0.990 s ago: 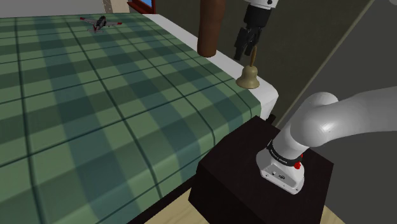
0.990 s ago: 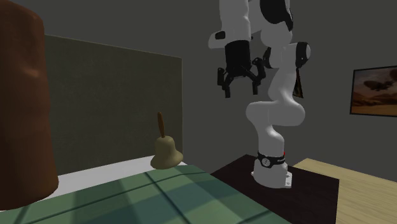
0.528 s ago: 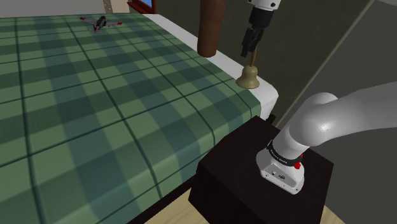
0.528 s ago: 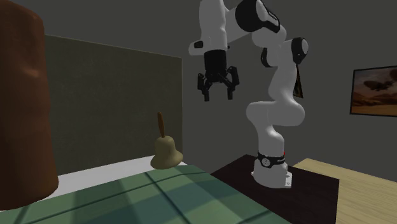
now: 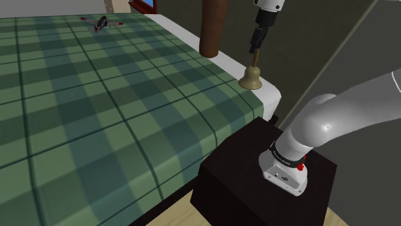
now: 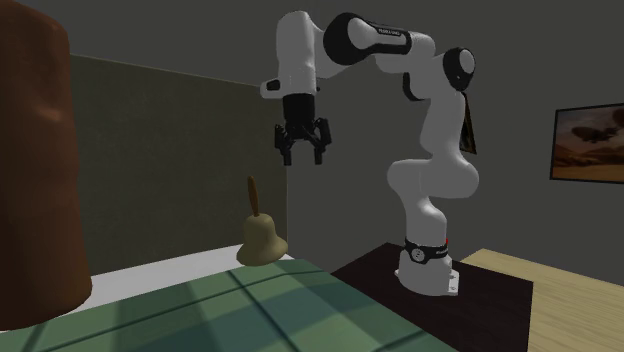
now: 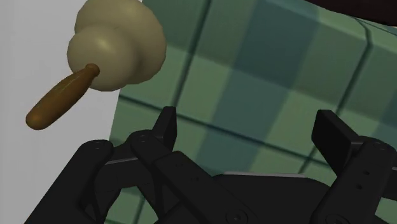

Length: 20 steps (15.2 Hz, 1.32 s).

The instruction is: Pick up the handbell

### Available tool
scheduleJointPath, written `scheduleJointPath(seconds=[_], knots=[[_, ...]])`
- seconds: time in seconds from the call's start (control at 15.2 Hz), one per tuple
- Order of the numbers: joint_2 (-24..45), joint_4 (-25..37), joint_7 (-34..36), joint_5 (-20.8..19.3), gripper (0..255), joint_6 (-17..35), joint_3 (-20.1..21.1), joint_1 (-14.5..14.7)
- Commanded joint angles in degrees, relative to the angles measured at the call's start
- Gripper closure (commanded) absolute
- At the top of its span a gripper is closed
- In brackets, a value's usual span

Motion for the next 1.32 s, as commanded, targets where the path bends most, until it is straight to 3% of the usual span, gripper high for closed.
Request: scheduleJointPath(seconds=[0.0,0.33,0.73,1.25], knots=[[3.0,2.4,-3.4,-0.8,0,0.9,-2.2,-0.3],[11.4,8.9,-11.8,-0.9,0,3.2,-7.3,-0.8],[22.6,18.5,-21.8,1.9,0,4.9,-12.4,-1.9],[23.6,13.6,-22.0,2.2,0,10.7,-12.6,-2.1]])
